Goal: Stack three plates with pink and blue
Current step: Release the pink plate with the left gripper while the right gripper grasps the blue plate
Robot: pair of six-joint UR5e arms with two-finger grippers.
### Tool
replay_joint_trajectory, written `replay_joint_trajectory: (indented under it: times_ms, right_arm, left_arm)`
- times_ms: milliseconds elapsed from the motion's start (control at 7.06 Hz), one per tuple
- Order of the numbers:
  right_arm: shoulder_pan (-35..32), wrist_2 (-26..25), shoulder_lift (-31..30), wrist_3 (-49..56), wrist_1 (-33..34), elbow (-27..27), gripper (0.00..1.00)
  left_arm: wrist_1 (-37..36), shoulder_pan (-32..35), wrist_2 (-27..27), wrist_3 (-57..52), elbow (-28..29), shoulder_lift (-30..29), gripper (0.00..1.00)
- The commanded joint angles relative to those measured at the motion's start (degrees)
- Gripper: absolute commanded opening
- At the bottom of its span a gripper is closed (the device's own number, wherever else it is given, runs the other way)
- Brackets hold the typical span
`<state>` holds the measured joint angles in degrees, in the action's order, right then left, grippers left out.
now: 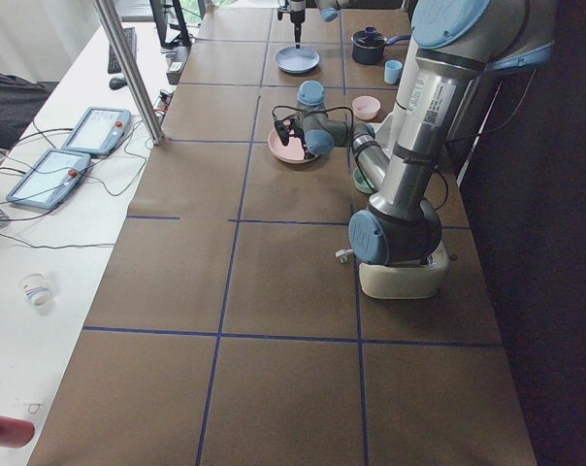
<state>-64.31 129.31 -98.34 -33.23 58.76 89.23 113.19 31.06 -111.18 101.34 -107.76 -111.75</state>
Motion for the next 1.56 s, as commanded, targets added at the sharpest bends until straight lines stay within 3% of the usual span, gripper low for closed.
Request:
replay_joint_trajectory:
  times_ms: [0, 142, 283, 425, 850, 1134, 1417]
  right_arm:
    - [1.02, -0.90, -0.01, -0.26, -0.23, -1.07, 0.99]
    - [1.03, -0.81, -0.01, -0.78, -0.23, -0.99, 0.73]
    - [1.03, -0.81, -0.01, -0.61, -0.23, -0.99, 0.29]
    - [1.03, -0.81, -0.01, -0.53, -0.23, -0.90, 0.04]
    - [0.85, 0.49, -0.35, -1.40, -1.02, 0.84, 0.00]
    - [0.41, 3.05, -1.06, -7.70, -6.87, 3.13, 0.00]
    - [-1.77, 6.46, -0.01, -17.70, -14.44, 4.80, 0.00]
  left_arm:
    - [-0.25, 0.14, 0.00, 0.00, -0.17, 0.04, 1.00]
    - [-0.25, 0.14, 0.09, 0.00, -0.17, 0.13, 1.00]
    - [-0.25, 0.22, 0.09, 0.00, -0.17, 0.13, 1.00]
    - [-0.25, 0.40, 0.09, 0.00, -0.17, 0.13, 1.00]
    - [-0.34, 1.01, 0.17, 0.00, -0.52, 0.21, 1.00]
    - [-0.34, 3.54, -0.17, -0.17, -0.52, 2.13, 1.00]
    - [-0.34, 10.73, -7.17, -10.05, -0.61, 6.52, 1.00]
